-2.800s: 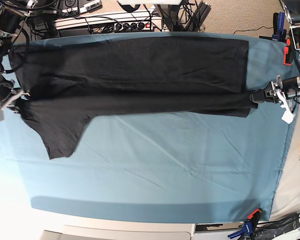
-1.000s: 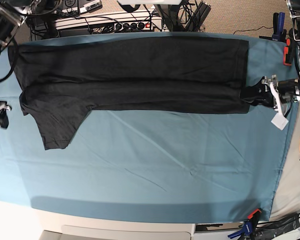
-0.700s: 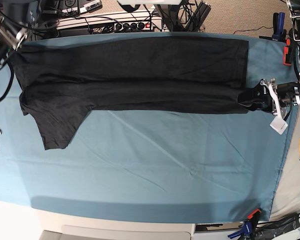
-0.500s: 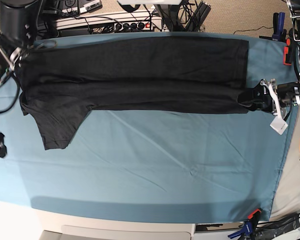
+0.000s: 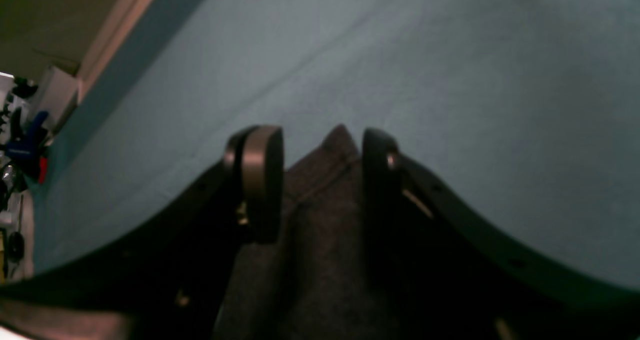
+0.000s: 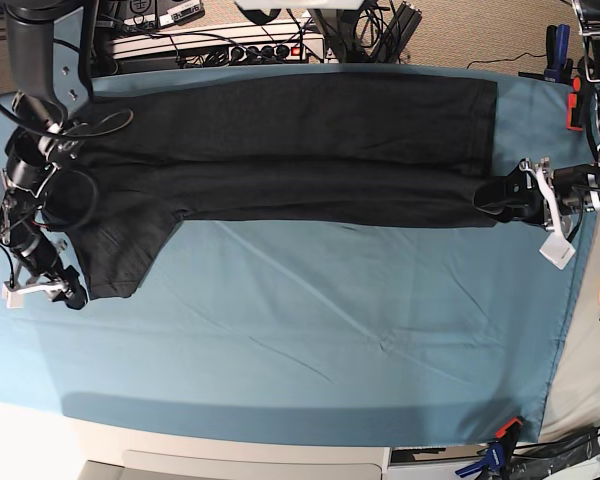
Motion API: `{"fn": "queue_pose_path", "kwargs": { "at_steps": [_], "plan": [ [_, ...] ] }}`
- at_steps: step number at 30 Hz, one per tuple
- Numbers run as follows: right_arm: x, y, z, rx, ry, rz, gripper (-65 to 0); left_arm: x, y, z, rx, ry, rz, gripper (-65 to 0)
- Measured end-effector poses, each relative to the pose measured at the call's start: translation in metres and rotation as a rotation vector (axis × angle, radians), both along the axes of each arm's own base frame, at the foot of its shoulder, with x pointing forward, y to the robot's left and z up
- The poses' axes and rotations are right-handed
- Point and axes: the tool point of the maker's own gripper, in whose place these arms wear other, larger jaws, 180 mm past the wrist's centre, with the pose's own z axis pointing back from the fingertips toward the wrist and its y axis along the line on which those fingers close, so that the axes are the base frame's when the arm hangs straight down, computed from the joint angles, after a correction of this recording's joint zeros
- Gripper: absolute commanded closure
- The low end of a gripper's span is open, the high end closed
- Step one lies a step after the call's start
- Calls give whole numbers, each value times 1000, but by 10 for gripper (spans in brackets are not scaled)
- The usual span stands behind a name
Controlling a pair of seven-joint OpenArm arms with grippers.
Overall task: Fold the T-shirt properly
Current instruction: 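Move the right gripper down to the sleeve corner and grasp it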
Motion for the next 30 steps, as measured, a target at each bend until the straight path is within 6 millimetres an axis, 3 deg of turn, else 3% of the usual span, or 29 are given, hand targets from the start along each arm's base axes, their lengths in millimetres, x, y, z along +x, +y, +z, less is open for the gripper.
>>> {"fn": "queue_pose_path", "kwargs": {
  "at_steps": [9, 22, 30],
  "plan": [
    [-16, -26, -28, -136, 182, -101, -262, 0, 0, 0, 0, -1, 0, -245],
    [-7, 6, -42, -304, 218, 72, -262, 0, 0, 0, 0, 0, 0, -245],
    [-2, 27, -36, -176, 149, 107, -262, 0, 0, 0, 0, -1, 0, -245]
  ]
}}
